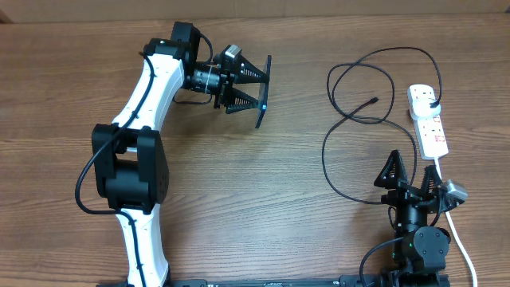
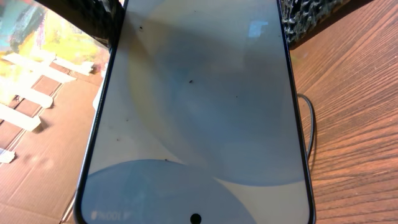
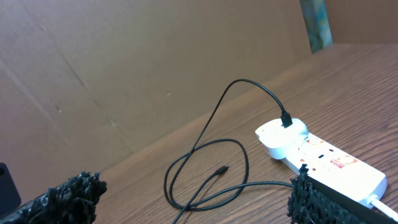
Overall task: Plug charger to phone and switch on socket
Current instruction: 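Move the right gripper toward the phone held by the left gripper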
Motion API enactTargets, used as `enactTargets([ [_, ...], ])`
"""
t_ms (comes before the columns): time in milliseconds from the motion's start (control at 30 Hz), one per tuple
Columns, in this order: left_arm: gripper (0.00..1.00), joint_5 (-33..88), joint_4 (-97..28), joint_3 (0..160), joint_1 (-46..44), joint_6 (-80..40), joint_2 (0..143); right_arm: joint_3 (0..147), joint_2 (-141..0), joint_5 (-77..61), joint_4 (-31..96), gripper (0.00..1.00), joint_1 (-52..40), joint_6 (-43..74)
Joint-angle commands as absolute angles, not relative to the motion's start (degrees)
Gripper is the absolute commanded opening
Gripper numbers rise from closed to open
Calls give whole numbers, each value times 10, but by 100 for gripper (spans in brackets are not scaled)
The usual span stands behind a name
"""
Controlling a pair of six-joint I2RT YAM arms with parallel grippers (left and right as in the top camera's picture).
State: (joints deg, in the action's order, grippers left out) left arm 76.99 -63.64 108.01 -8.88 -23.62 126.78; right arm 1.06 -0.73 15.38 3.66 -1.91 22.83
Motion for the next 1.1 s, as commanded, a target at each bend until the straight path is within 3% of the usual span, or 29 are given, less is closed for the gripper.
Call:
enactTargets([
  [0,63,806,-636,1096,-87,-234,1263,4,-2,153,33,100,-17,222],
  [133,63,806,-636,1096,-87,-233,1263,4,-2,141,22,100,-18,244],
  [200,63,806,-633,1096,-87,-234,1263,4,-2,88,21,100,-18,324],
  [300,63,806,-629,1096,-87,-234,1263,4,-2,-55,21,100,-18,536],
  [433,63,806,-627,1096,-86,-239,1263,4,-2,-61,27,100,-18,616],
  [500,63,806,-617,1096,-86,-249,1263,4,-2,-61,10,100,-18,608],
  [667,62,804,-561,1096,-86,-327,1263,8,-3,-110,-24,100,-19,452],
  [833,62,806,-503,1096,-86,-456,1263,48,-46,-112,51,99,-19,446],
  [1067,62,811,-501,1096,-86,-533,1263,142,-190,-111,149,99,-19,444],
])
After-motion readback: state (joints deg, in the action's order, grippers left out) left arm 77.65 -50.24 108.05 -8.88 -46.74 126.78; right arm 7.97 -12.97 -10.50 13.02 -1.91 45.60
